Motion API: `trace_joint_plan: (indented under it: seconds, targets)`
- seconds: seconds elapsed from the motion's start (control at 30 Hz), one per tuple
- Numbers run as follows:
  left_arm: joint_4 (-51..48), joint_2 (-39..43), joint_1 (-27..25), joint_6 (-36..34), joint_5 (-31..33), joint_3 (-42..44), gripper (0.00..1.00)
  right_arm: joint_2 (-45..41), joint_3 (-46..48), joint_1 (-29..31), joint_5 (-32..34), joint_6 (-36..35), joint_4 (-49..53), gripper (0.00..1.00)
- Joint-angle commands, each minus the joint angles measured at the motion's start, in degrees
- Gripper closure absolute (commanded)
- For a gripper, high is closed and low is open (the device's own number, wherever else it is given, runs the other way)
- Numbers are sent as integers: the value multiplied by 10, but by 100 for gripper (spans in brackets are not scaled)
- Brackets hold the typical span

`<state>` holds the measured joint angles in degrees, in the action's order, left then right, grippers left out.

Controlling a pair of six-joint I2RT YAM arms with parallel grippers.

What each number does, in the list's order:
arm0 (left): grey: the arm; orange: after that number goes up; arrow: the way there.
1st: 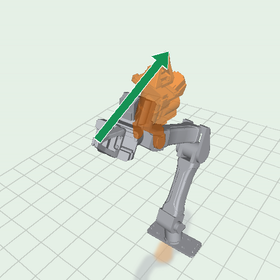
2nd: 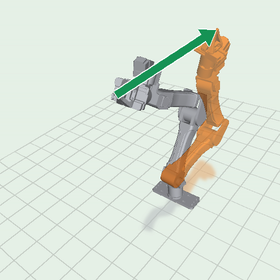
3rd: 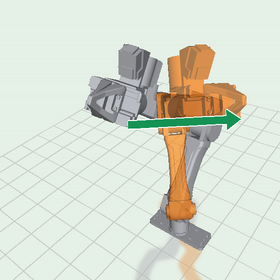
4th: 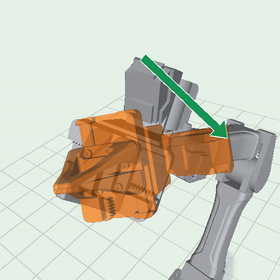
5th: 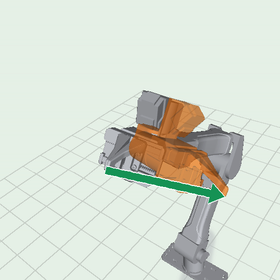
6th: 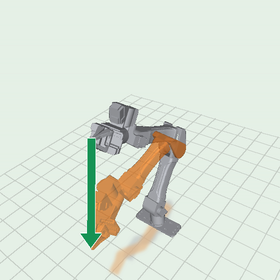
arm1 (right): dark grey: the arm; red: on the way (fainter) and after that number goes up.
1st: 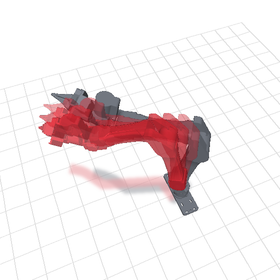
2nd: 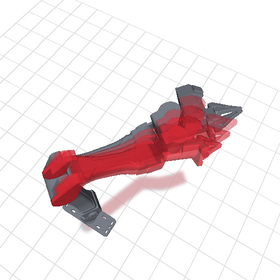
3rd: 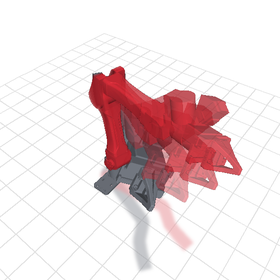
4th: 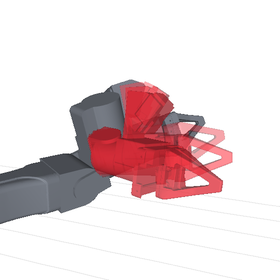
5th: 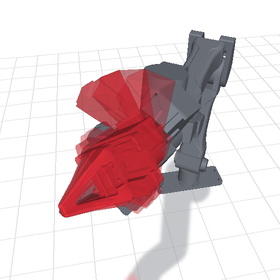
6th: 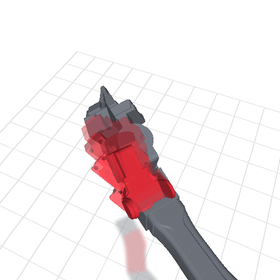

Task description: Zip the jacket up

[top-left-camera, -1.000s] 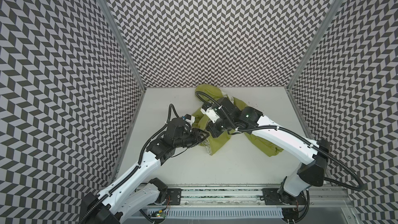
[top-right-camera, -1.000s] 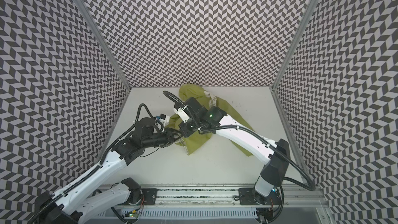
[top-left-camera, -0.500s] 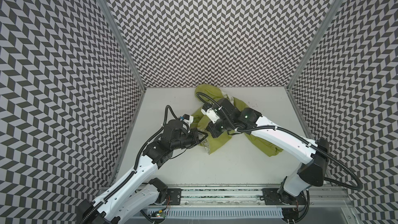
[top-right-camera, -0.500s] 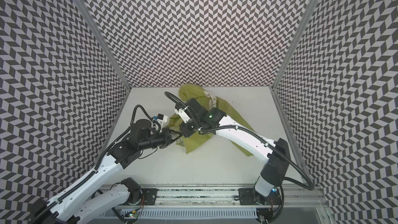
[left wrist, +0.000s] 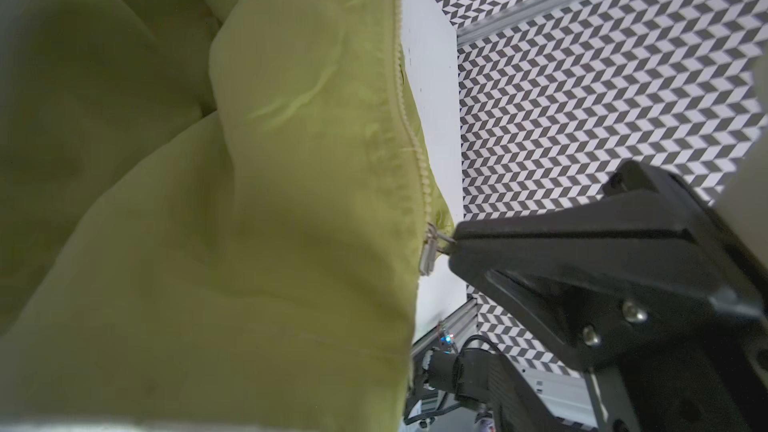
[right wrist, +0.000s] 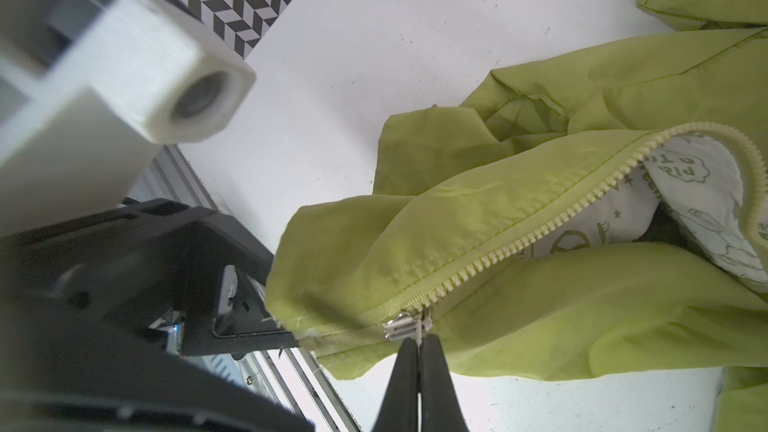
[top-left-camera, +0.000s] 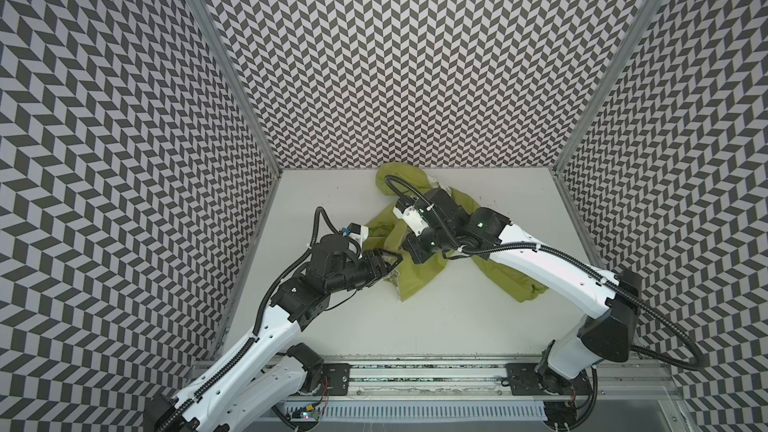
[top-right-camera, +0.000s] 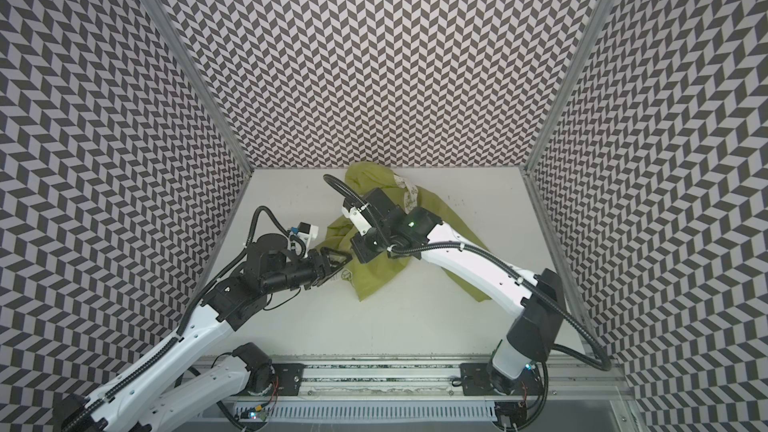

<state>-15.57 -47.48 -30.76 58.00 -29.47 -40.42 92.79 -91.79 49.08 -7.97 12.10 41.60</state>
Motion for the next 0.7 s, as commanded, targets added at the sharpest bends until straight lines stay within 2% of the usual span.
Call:
trace_joint_plan:
  seconds: [0.0,0.2,0.33,0.4,0.47,0.57,0.67]
  targets:
    - [51,-1,7,22,15,9,41,-26,7,-2,-22,12,-15,100]
    - [115,-40,7,50,8,11,45,-32,9,-2,-30,21,-19,100]
    - [147,-43,7,60,10,16,64,-34,10,-3,-23,23,-16,100]
    - [143,-40,7,62,8,17,68,-34,12,-6,-20,27,-17,100]
    - [140,-31,7,66,6,22,65,-36,14,-8,-20,28,-18,100]
    - [129,-17,7,69,6,30,55,-37,16,-11,-21,29,-19,100]
    - [126,-6,6,69,5,36,51,-37,14,-14,-23,31,-21,100]
